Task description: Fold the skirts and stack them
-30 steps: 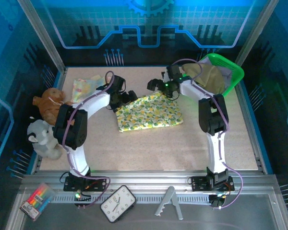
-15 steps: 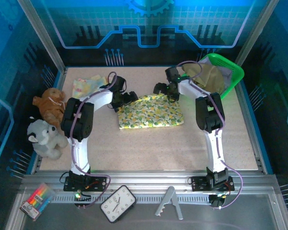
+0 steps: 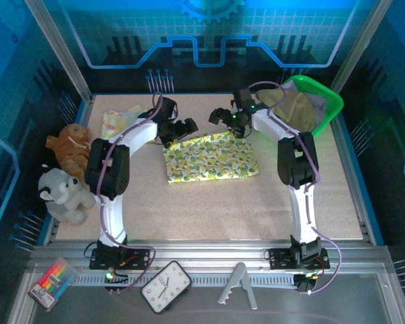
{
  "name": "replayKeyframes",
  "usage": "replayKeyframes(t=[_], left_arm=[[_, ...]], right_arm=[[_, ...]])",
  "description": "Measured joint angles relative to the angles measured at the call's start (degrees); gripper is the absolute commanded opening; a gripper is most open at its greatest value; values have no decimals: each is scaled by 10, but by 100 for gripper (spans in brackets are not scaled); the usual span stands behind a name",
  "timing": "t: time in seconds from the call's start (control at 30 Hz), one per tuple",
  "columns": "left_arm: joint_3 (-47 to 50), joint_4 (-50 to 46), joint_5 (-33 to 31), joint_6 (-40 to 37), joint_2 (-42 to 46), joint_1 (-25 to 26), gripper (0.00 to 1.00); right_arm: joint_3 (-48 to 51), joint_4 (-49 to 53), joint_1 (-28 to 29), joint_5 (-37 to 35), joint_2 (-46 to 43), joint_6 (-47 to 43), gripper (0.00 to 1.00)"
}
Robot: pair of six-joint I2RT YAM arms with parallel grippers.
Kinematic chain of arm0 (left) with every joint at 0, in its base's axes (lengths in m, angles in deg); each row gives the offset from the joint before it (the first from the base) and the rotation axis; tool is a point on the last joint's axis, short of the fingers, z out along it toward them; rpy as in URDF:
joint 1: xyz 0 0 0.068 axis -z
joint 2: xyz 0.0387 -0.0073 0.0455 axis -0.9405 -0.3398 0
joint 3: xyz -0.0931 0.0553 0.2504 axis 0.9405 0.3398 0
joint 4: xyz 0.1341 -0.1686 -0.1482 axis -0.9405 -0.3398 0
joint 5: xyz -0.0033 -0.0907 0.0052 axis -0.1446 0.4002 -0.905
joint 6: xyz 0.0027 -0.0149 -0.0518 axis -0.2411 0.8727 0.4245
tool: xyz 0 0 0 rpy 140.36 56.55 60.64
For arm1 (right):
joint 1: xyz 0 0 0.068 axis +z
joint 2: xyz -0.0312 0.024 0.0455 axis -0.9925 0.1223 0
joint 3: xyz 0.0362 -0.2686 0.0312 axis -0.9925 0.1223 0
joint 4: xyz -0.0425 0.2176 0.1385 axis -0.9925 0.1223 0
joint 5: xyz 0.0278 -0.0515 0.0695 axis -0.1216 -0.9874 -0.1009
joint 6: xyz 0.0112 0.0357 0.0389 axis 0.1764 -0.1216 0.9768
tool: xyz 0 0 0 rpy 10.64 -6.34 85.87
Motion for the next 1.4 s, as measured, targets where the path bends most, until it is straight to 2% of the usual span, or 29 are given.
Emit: replayKeyframes(t=[0.27,0.4,0.57,0.73,0.83,0.93,1.17,1.4], left_arm=[[-52,2,1,-3,-77,-1,99],[-42,12,5,-3,-77,-1,99],[14,0,7,-3,-20,0,99],[96,-9,4,7,120,24,99],[159,43,44,54,196,48,99],[205,100,73,109,221,70,99],[255,183,73,196,191,94,99],[285,221,59,229,141,94,99]], right_arm=[[-28,-2,-2,-18,63,15,100],[21,-2,-2,-20,21,5,100],[127,16,-1,-20,-82,-18,100],[247,-4,-1,2,-201,-10,100],[300,-33,-1,40,-228,18,100],[334,-56,1,63,-228,43,100],[349,-80,4,71,-228,64,100],[374,-97,3,70,-206,68,100]])
